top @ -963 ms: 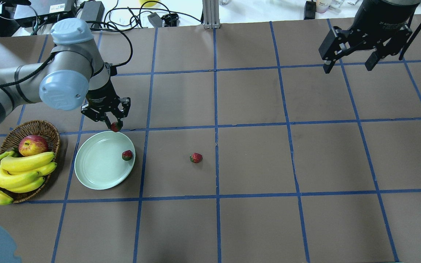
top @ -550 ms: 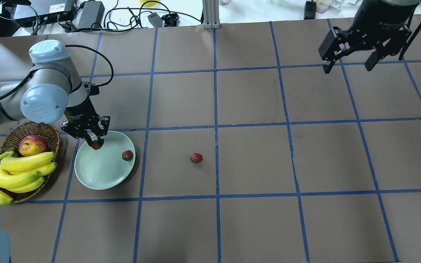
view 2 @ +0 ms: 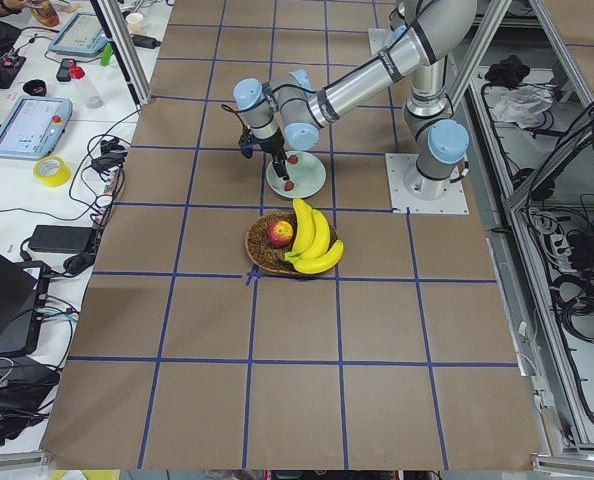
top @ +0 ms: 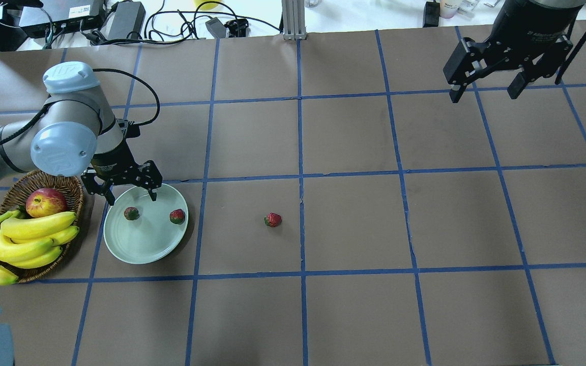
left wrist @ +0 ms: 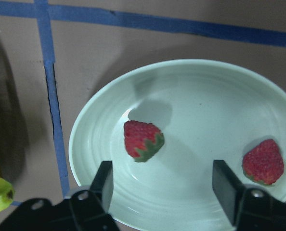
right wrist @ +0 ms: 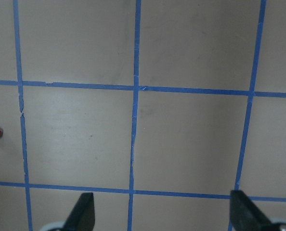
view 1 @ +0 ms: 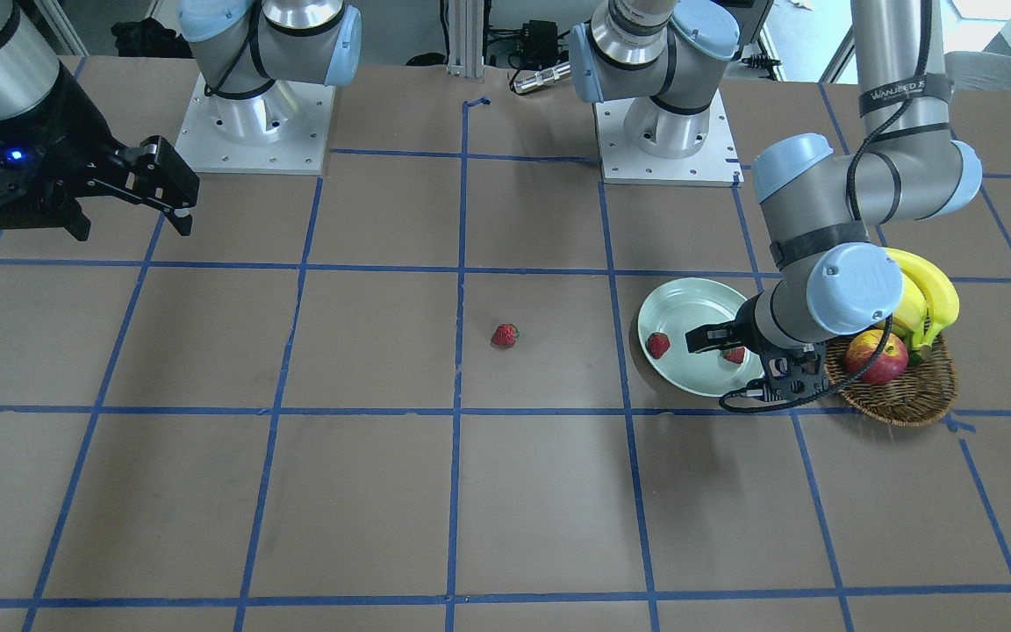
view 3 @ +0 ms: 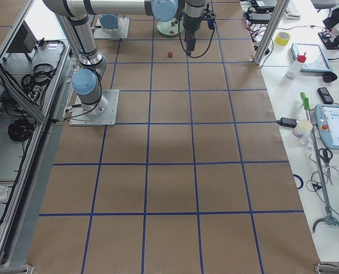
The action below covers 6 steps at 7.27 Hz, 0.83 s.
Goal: Collect all strawberries into plate
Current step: 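Reach the left gripper to the last strawberry and grasp it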
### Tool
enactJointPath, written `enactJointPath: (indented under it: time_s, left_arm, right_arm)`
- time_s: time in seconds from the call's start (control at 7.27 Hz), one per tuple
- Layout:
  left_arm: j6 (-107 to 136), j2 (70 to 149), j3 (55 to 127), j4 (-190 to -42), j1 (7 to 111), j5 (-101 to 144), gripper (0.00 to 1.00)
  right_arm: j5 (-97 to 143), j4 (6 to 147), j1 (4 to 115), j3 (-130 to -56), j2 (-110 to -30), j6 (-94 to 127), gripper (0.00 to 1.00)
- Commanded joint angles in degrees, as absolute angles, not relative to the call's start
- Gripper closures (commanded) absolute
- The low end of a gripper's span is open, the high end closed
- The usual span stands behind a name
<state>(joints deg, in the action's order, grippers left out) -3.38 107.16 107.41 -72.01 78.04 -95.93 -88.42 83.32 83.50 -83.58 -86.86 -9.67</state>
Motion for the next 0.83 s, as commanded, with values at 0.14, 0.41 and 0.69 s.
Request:
enactJointPath:
  time_s: [0.14,0.41,0.69]
  left_arm:
    - [3.3,107.0,102.2,-71.5,86.9,-94.0,0.0]
    - [12.0,106.9,101.9,-71.5,94.8,-91.6,0.0]
    - [15.1,108.1,102.3,-71.5,101.5,-88.4,0.0]
  right_arm:
    - [-88.4,83.3,83.5,-83.6,-86.8,-9.7,0.0]
    - [-88.4,83.3,83.5,-83.7,-86.8,-9.7,0.0]
    - [-88.4,83.3,83.5,-83.7,-86.8,-9.7,0.0]
